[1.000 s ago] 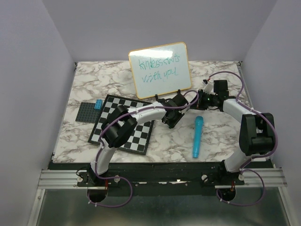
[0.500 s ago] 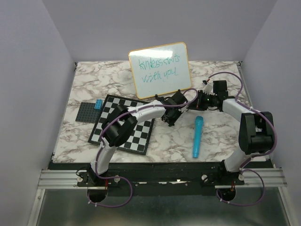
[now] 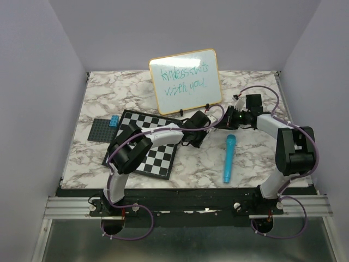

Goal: Write a sentence on the whiteboard
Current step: Pick up the pen cap from the center of the board.

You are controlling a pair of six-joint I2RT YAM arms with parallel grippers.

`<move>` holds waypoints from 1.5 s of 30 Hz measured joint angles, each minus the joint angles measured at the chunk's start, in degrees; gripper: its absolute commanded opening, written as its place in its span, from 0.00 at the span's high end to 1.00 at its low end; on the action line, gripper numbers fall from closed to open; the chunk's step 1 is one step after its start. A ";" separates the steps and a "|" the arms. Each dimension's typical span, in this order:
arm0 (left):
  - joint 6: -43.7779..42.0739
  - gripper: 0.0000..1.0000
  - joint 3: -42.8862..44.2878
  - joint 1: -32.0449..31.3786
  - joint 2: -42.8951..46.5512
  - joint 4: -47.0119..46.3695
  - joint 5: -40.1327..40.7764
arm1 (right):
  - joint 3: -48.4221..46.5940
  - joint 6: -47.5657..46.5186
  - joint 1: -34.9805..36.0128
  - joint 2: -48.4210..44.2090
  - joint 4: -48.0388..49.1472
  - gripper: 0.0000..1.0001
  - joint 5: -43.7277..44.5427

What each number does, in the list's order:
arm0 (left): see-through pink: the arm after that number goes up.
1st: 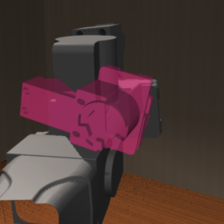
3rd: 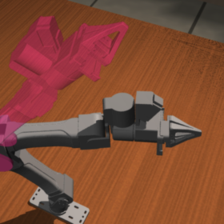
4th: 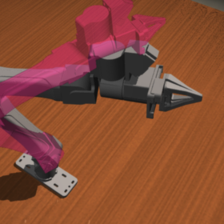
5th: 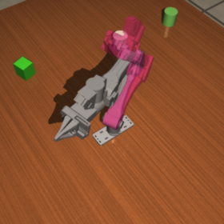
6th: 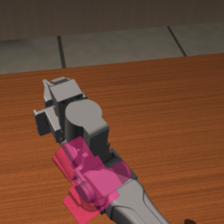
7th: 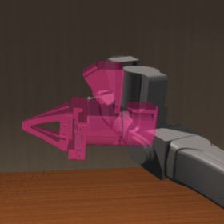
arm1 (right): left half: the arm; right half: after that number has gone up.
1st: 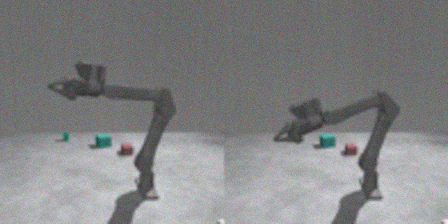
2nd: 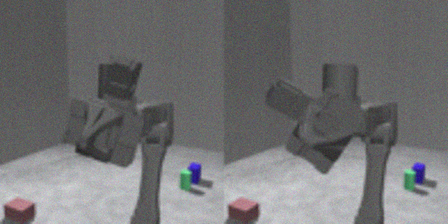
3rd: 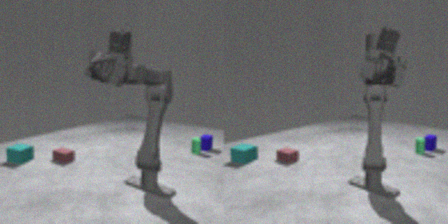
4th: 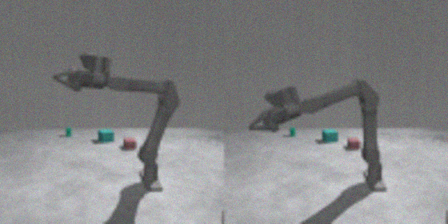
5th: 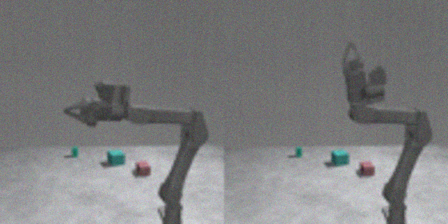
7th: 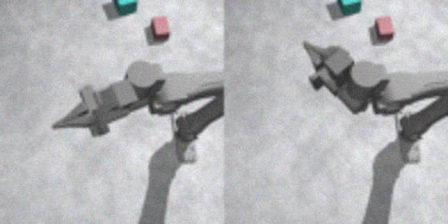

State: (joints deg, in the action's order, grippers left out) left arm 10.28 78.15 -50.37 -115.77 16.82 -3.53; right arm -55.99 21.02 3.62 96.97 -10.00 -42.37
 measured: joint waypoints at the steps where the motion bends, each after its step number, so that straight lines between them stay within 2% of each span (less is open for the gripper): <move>1: 0.00 1.00 -0.74 0.00 0.35 -0.92 0.00 | 0.00 0.35 0.02 0.48 0.09 1.00 -0.57; 12: -1.03 1.00 -2.89 0.00 1.99 -1.97 -0.15 | 0.02 2.27 0.02 1.88 0.61 1.00 -2.86; 32: -3.69 1.00 -14.14 -0.15 10.32 -4.70 -1.16 | 2.73 8.35 1.03 5.07 4.96 1.00 -7.10; 45: -4.46 1.00 -15.08 -0.63 11.21 -5.49 -1.46 | 3.58 12.07 3.34 6.23 8.33 1.00 -8.76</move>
State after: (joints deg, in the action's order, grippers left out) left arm 5.82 63.07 -51.00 -104.55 11.33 -4.99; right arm -52.40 33.08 6.96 103.20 -1.67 -51.13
